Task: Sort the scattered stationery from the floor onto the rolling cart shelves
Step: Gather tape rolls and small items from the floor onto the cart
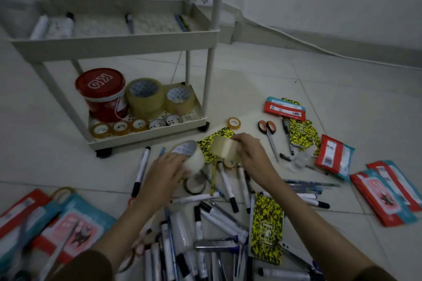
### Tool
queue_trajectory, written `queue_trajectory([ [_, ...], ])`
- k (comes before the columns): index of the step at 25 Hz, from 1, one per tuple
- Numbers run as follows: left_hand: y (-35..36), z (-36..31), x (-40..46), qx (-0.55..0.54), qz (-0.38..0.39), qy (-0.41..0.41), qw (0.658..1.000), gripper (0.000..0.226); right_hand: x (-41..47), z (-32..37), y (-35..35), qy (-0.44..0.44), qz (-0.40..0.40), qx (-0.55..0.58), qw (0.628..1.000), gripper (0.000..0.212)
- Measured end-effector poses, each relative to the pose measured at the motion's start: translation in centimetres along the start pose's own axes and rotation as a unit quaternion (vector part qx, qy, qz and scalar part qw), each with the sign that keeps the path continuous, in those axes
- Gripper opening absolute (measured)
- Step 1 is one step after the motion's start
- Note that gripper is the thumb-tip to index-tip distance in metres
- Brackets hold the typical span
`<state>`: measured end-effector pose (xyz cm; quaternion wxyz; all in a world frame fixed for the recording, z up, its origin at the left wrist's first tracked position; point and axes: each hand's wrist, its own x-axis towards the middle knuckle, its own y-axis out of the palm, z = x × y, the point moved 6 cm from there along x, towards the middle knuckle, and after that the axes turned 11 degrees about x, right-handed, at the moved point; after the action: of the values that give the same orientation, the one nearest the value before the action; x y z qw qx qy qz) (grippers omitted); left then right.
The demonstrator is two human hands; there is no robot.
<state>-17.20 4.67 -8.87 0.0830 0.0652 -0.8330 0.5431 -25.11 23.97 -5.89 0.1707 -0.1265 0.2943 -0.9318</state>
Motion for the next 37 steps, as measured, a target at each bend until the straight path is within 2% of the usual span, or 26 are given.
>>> queue_trajectory([
  [2,-2.1,3.2,-0.6,-0.055,-0.03,-0.105,0.992,0.017,1.4,1.9,1.6,-0.032,0.015,0.021,0.999,0.027],
  [4,-4.0,5.7,-1.5,-0.091,-0.054,-0.163,0.981,0.02,3.0,3.8,3.1,-0.069,0.028,0.025,0.997,0.025],
  [9,-6.8,9.1,-3.2,-0.125,-0.095,-0.203,0.966,0.019,7.3,7.8,5.6,-0.144,-0.02,0.046,0.988,0.023],
  [14,-7.9,10.2,-3.6,-0.136,-0.118,-0.219,0.959,0.019,11.7,8.6,7.8,-0.139,-0.068,0.049,0.987,0.028],
  [19,-8.3,10.8,-3.3,-0.091,-0.117,-0.195,0.969,0.024,16.0,7.2,9.3,-0.119,-0.098,-0.029,0.988,0.042],
  [24,-8.4,11.0,-2.6,-0.004,-0.127,-0.137,0.982,0.024,17.7,5.1,11.6,-0.102,-0.016,-0.046,0.994,0.04],
  [27,-8.2,11.2,-2.0,0.025,-0.123,-0.115,0.985,0.026,17.1,5.0,11.7,-0.088,0.009,0.035,0.995,0.043],
  [29,-7.9,11.0,-1.4,0.035,-0.116,-0.098,0.988,0.024,15.3,5.8,11.4,-0.102,-0.035,0.078,0.991,0.041],
  [30,-7.7,10.7,-1.1,0.041,-0.114,-0.088,0.989,0.023,13.8,6.6,11.6,-0.14,-0.046,0.067,0.987,0.039],
  [31,-7.5,10.3,-0.8,0.047,-0.113,-0.076,0.99,0.024,12.2,7.3,12.3,-0.183,-0.023,0.071,0.98,0.039],
  [34,-7.3,8.3,0.7,0.088,-0.119,-0.014,0.989,0.024,8.4,9.0,15.1,-0.25,0.149,0.102,0.951,0.04],
  [35,-7.4,7.7,1.3,0.1,-0.123,0.008,0.987,0.023,8.2,9.1,15.1,-0.262,0.166,0.101,0.945,0.038],
  [37,-7.7,7.0,2.4,0.097,-0.141,0.024,0.985,0.022,8.9,9.1,14.3,-0.27,0.149,0.098,0.946,0.027],
])
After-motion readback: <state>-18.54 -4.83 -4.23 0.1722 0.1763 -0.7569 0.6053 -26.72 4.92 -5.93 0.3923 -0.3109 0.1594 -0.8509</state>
